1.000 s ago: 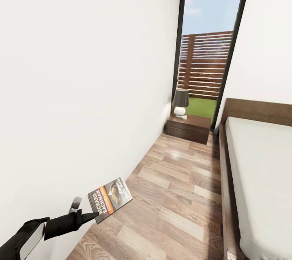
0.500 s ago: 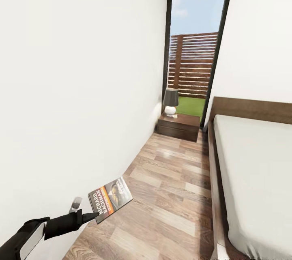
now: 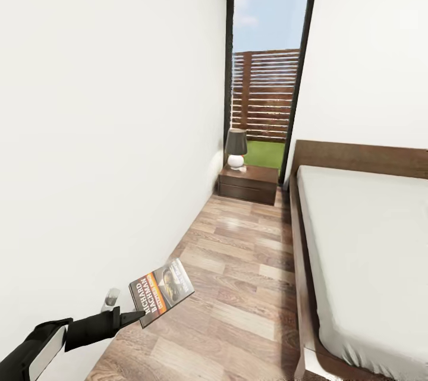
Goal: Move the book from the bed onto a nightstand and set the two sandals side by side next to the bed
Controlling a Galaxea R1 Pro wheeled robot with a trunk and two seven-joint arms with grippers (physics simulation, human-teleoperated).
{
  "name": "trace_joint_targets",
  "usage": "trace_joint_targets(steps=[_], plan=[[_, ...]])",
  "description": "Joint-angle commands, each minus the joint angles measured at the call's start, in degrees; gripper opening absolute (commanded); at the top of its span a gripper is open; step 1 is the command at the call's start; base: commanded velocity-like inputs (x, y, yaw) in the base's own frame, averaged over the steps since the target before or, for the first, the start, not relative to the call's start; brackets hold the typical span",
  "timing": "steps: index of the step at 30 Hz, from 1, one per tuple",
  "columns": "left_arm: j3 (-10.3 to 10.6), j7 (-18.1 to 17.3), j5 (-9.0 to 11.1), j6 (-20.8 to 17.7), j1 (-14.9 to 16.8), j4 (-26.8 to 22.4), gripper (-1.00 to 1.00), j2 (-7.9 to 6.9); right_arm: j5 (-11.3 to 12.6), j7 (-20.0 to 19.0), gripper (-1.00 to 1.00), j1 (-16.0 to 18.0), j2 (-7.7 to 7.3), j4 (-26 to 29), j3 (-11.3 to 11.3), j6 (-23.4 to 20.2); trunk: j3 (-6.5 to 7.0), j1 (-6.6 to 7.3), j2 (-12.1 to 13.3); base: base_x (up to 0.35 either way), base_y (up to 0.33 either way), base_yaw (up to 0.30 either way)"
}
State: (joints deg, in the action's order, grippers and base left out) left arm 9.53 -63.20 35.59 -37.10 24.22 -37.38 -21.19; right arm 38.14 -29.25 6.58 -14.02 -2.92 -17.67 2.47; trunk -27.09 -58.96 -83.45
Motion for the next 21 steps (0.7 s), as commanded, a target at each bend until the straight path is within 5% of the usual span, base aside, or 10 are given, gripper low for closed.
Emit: trace_joint_targets(steps=[1, 21], plan=[[0.25, 0.03, 0.53, -0.45, 0.04, 0.00, -1.00, -0.07, 0.49, -0.37, 1.00, 0.10, 0.06, -0.25, -0.47, 0.26, -0.06, 0.00, -0.04, 0.000, 0.000, -0.172], [0.15, 0.01, 0.59, -0.52, 0.04, 0.03, -1.00, -0.08, 0.46, -0.37, 1.00, 0.10, 0.31, -0.25, -0.35, 0.26, -0.06, 0.00, -0.04, 0.000, 0.000, -0.172]])
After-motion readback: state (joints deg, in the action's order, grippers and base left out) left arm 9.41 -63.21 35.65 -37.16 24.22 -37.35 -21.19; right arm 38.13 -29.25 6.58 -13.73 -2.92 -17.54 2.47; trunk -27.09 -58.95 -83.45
